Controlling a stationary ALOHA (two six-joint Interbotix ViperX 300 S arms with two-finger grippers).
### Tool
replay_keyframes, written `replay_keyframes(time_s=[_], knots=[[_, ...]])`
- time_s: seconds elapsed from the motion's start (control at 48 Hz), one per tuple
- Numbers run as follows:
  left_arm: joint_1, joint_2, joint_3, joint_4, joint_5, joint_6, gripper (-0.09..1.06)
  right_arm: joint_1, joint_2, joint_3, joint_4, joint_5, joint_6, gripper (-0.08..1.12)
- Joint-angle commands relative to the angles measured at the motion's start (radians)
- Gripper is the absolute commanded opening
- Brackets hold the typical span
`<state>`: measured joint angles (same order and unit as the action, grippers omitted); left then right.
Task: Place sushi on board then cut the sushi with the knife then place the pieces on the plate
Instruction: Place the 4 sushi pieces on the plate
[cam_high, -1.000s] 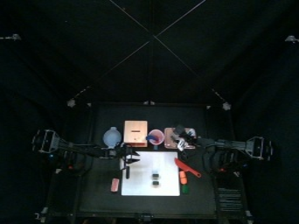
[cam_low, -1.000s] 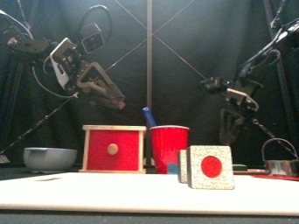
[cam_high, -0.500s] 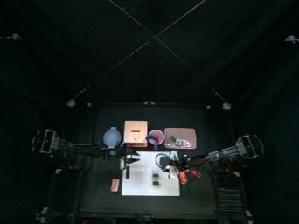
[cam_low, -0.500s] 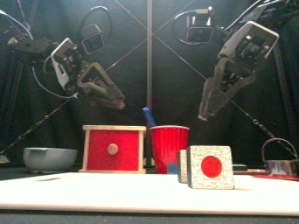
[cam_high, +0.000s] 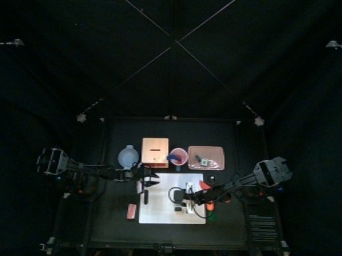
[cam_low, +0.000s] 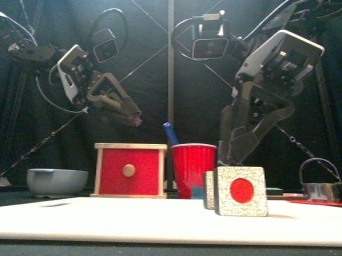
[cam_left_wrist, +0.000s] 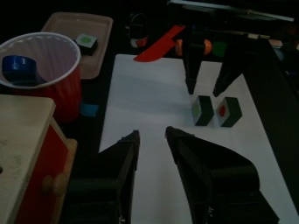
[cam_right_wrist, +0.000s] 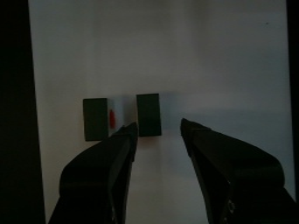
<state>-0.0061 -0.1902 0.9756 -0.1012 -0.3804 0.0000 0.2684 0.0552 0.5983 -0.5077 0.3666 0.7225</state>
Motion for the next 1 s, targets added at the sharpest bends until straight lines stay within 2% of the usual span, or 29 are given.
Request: replay_keyframes(time_s=[0.021,0.312,0.542,0.667,0.771,1.0], knots=[[0.002,-0.005,-0.011,-0.002,-0.005,0.002,0.73,0.002,-0.005,-0.032,0.002,-0.003,-0.002,0.81],[0.003,-0.005,-0.011,0.000,-0.005,0.002,0.73,-0.002,0.066,-0.061,0.012,-0.005,-0.002,0.78],[0.003,-0.005,-0.008,-0.002,-0.005,0.002,0.73,-0.006,0.071,-0.055,0.018,-0.003,0.000,0.62],[0.003,-0.005,-0.006,-0.003,-0.005,0.002,0.73,-0.006,0.037,-0.041,0.032,0.008,0.000,0.57],[0.003,-0.003,-0.005,-0.005,-0.005,0.002,0.73,-0.026,-0.015,-0.014,0.032,0.055,0.000,0.56],[0.003,-0.005,-0.005,-0.005,-0.005,0.003,0.73,-0.144,-0.210,0.097,0.028,0.169,0.000,0.56]])
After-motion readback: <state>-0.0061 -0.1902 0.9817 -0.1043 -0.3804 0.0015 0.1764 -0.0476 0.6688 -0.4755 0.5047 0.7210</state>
